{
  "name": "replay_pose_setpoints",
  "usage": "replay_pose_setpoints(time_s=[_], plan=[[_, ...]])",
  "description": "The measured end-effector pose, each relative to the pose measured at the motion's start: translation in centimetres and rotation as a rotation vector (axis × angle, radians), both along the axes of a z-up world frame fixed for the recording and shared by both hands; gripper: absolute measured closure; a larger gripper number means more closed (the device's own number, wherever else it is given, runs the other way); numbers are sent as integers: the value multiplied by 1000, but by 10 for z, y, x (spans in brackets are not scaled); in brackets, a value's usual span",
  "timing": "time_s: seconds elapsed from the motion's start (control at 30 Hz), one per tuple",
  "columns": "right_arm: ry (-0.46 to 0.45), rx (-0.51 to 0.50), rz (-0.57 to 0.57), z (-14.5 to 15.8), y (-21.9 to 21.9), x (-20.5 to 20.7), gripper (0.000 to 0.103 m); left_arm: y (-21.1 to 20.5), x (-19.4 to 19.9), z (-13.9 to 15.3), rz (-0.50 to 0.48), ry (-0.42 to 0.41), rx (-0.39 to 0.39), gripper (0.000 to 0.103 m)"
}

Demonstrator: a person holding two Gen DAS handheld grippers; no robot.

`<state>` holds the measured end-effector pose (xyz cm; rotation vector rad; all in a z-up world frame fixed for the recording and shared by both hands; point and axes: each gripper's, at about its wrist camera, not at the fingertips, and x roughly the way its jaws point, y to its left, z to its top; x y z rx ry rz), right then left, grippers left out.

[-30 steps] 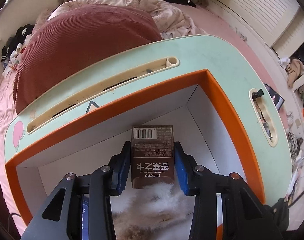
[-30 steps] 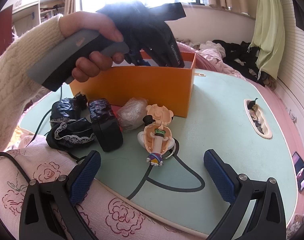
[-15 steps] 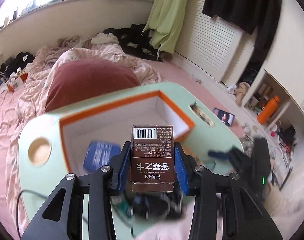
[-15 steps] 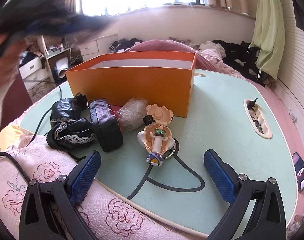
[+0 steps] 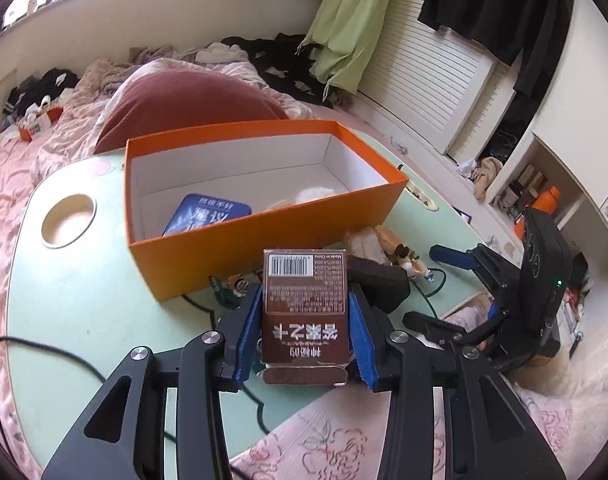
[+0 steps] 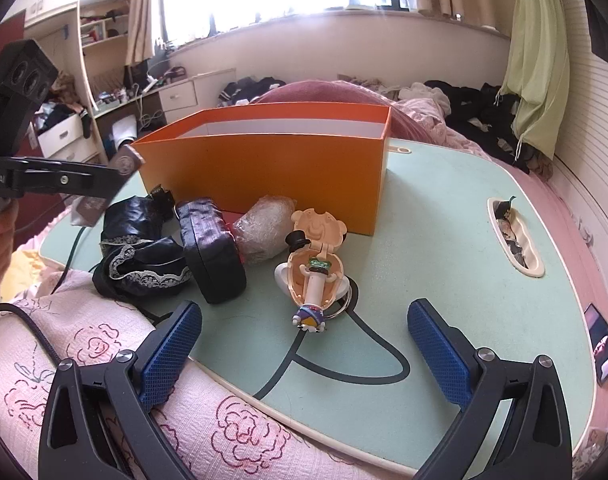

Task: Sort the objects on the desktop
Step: 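Lift the brown carton out with the left gripper and set it beside the black bag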

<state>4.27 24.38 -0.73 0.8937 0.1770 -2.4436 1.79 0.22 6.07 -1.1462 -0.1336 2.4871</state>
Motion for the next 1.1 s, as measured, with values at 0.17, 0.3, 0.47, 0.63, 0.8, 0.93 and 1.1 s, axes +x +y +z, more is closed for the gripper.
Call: replay_pose_setpoints(time_s=[0.17, 0.3, 0.47, 0.63, 0.8, 0.93, 1.1], plan=[[0, 0, 0, 0, 0, 0, 0, 2, 3, 13, 42, 103, 22, 40], [0, 0, -1, 1, 0, 0, 0, -12, 18, 22, 65, 138, 43, 30], [0, -1, -1, 0, 2, 1, 0, -20, 43, 5, 48, 90, -85, 30], [1, -1, -1, 0, 2, 1, 0, -17, 59, -28, -8, 22, -148, 30], [1, -3, -1, 1, 2, 1, 0, -10, 50, -44, 8, -8, -161, 28], [2, -2, -2, 1, 3, 1, 0, -7, 49, -52, 94, 57, -199, 9], [2, -3, -2, 2, 2, 2, 0, -10, 51, -57, 108, 117, -180, 2]])
